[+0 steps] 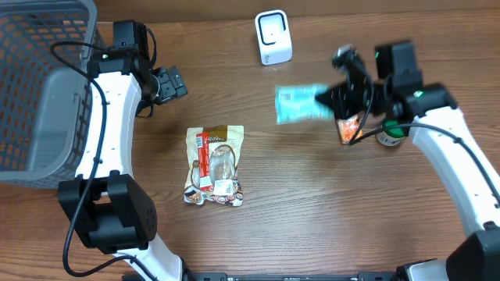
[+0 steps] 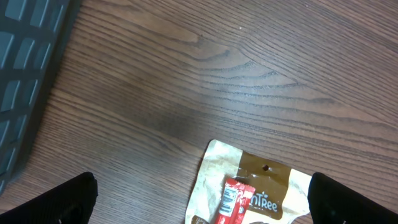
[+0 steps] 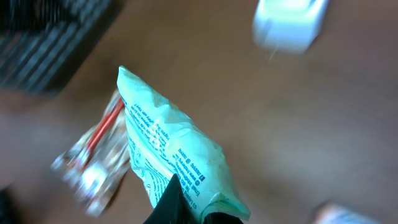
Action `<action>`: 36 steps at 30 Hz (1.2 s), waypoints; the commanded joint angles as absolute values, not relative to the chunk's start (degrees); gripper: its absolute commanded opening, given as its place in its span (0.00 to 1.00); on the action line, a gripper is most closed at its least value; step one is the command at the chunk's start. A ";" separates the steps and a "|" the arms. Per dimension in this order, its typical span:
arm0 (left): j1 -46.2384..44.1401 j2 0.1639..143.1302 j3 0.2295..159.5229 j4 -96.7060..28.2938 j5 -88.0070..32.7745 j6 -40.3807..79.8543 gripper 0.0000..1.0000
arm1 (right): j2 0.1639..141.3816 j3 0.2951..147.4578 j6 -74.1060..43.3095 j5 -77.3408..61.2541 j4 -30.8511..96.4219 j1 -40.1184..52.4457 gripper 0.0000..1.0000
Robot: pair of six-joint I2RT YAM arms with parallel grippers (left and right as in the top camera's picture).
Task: Scan the item barcode
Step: 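Carry the wipes pack up to the white scanner with the right gripper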
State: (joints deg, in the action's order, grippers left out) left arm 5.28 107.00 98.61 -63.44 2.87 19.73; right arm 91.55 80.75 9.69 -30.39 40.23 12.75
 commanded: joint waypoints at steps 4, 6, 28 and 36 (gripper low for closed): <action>5.23 107.50 98.74 -63.37 3.57 19.29 1.00 | 90.06 93.21 21.78 -11.81 36.51 15.99 0.03; 5.23 107.50 98.74 -63.37 3.57 19.29 1.00 | 90.08 93.58 26.52 -5.08 32.01 17.54 0.03; 5.23 107.50 98.72 -63.37 3.57 19.29 1.00 | 112.14 93.56 61.12 15.44 -5.87 25.08 0.03; 5.23 107.50 98.74 -63.37 3.55 19.29 1.00 | 122.13 93.56 67.79 15.90 -14.96 25.12 0.03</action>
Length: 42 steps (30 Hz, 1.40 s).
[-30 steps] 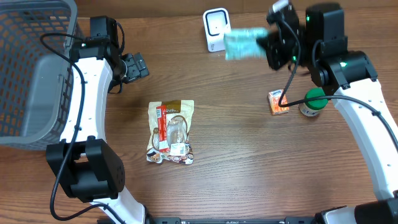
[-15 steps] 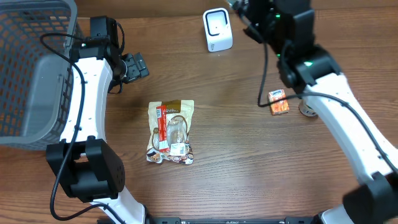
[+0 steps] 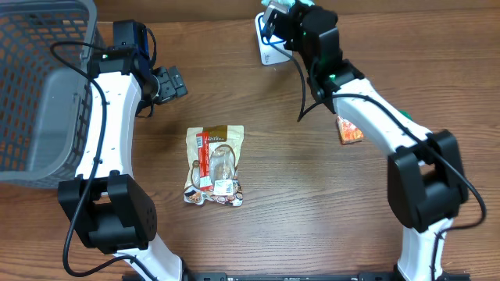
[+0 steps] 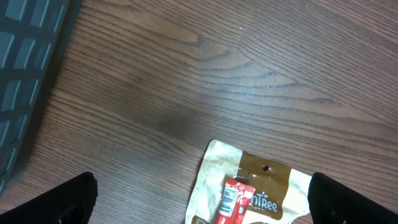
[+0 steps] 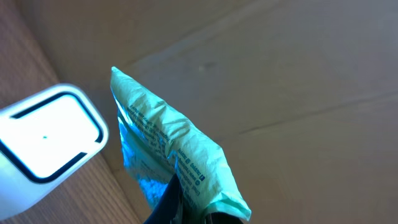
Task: Scan the item barcode
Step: 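Carry the wipes pack up to the white scanner with the right gripper, then hold the wipes pack barcode against the scanner window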
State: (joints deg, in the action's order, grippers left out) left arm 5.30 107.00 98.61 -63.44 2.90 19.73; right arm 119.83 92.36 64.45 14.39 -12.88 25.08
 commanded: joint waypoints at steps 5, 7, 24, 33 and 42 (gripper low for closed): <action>5.23 107.50 98.72 -63.37 3.55 19.29 1.00 | 127.17 93.56 69.36 20.60 -24.36 25.15 0.03; 5.23 107.50 98.74 -63.37 3.57 19.29 1.00 | 128.68 93.56 71.79 21.21 -26.70 25.30 0.04; 5.23 107.50 98.74 -63.37 3.57 19.29 1.00 | 132.16 93.41 80.62 26.11 -31.40 29.41 0.04; 5.23 107.50 98.72 -63.37 3.55 19.29 1.00 | 132.40 93.38 80.53 26.37 -31.42 29.52 0.03; 5.23 107.50 98.72 -63.37 3.57 19.29 1.00 | 134.13 93.38 79.26 28.42 -31.42 29.52 0.03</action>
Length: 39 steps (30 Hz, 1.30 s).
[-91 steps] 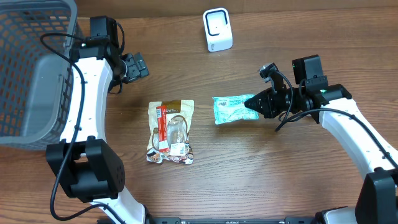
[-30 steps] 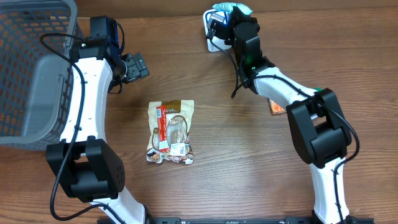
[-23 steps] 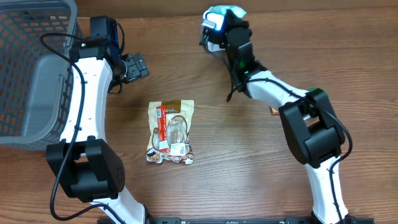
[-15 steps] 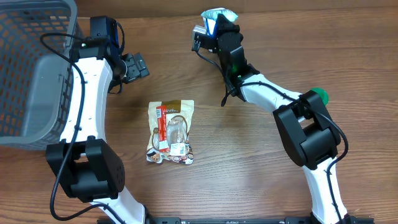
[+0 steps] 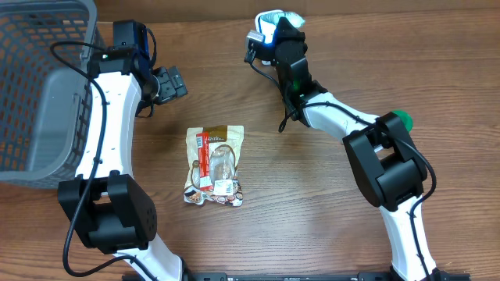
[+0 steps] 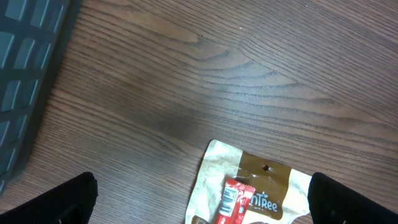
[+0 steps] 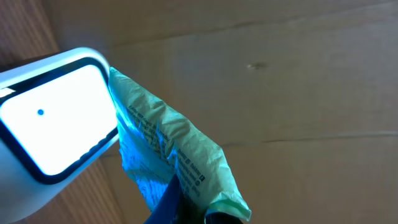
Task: Scan the item barcode
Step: 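Hold the wipes pack barcode against the scanner window, then carry the wipes pack back down toward the right side of the table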
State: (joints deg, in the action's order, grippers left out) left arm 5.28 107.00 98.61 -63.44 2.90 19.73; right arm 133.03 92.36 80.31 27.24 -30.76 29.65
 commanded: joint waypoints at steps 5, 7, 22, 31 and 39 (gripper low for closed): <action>5.23 107.50 98.72 -63.37 3.57 19.29 1.00 | 134.63 93.38 79.09 28.49 -31.86 29.78 0.03; 5.23 107.50 98.72 -63.37 3.55 19.29 1.00 | 134.63 93.38 77.67 29.06 -31.88 29.80 0.03; 5.23 107.50 98.74 -63.37 3.55 19.29 1.00 | 123.33 93.41 62.57 39.40 -30.63 33.17 0.03; 5.23 107.50 98.72 -63.37 3.55 19.29 1.00 | 105.65 93.41 27.44 39.29 2.02 32.82 0.03; 5.23 107.50 98.74 -63.40 3.57 19.29 1.00 | 98.30 93.41 -10.00 24.03 40.71 29.91 0.03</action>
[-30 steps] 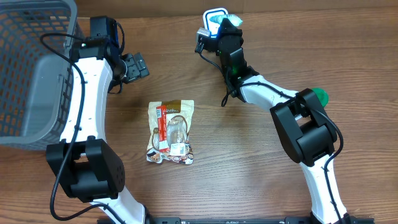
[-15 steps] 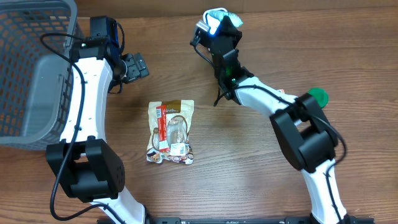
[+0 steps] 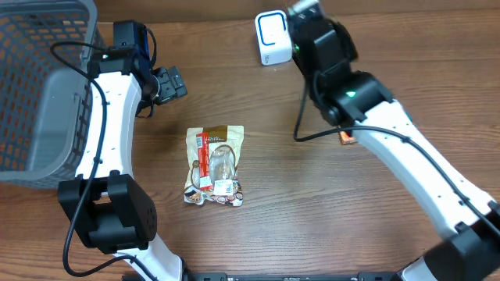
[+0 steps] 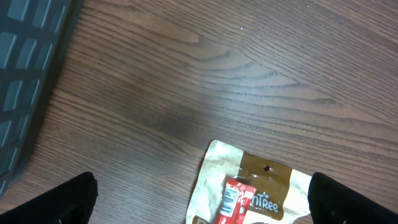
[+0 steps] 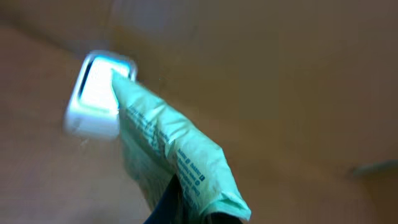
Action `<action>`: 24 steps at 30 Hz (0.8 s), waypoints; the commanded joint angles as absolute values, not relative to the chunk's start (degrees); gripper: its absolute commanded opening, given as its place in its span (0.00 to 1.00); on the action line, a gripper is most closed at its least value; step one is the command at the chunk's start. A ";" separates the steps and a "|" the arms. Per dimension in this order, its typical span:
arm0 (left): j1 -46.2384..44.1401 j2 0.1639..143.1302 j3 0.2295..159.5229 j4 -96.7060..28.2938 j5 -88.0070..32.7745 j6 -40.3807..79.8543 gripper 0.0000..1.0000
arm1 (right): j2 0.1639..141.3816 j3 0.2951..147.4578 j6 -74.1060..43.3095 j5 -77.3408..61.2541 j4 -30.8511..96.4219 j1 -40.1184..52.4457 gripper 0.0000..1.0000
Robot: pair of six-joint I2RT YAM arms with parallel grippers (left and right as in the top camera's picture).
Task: Scan the item barcode
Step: 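Carry the wipes pack back down toward the right side of the table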
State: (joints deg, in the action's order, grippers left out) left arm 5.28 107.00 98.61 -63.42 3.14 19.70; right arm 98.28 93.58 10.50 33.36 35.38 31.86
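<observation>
A pale green packet (image 5: 168, 149) hangs in my right gripper (image 5: 194, 214), which is shut on its lower corner. The white barcode scanner (image 5: 96, 93) shows blurred beyond the packet's top edge, some way off. In the overhead view the scanner (image 3: 271, 37) stands at the table's back edge, and my right wrist is just to its right, hiding the packet. My left gripper (image 3: 172, 83) hovers at the upper left, open and holding nothing. Its dark fingertips (image 4: 69, 199) frame the bottom corners of the left wrist view.
A grey mesh basket (image 3: 39, 86) fills the far left. A cream-and-brown snack bag (image 3: 215, 164) with a red stick on it lies mid-table, also in the left wrist view (image 4: 267, 183). A small orange packet (image 3: 344, 139) peeks out under my right arm.
The green packet was right against the scanner's lit face. Now my right gripper holds it farther back, and the scanner looks small in the right wrist view. The left arm is unchanged.
My right gripper held the green packet over the right middle of the table, near the orange packet. Then it was up by the scanner, then pressed close to the scanner's face. Now it has drawn away, still holding the packet. The left arm stayed put.
</observation>
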 commanded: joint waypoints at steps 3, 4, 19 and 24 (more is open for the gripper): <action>5.23 107.50 98.74 -63.37 3.57 19.29 1.00 | 98.87 92.92 -15.22 12.56 51.16 27.31 0.03; 5.23 107.50 98.72 -63.37 3.57 19.29 1.00 | 99.11 92.58 -15.25 9.06 53.76 26.52 0.03; 5.23 107.50 98.74 -63.37 3.55 19.29 1.00 | 99.26 77.43 3.55 1.34 55.02 23.77 0.04; 5.23 107.50 98.72 -63.37 3.55 19.29 0.99 | 99.35 72.23 3.25 1.32 48.53 23.77 0.04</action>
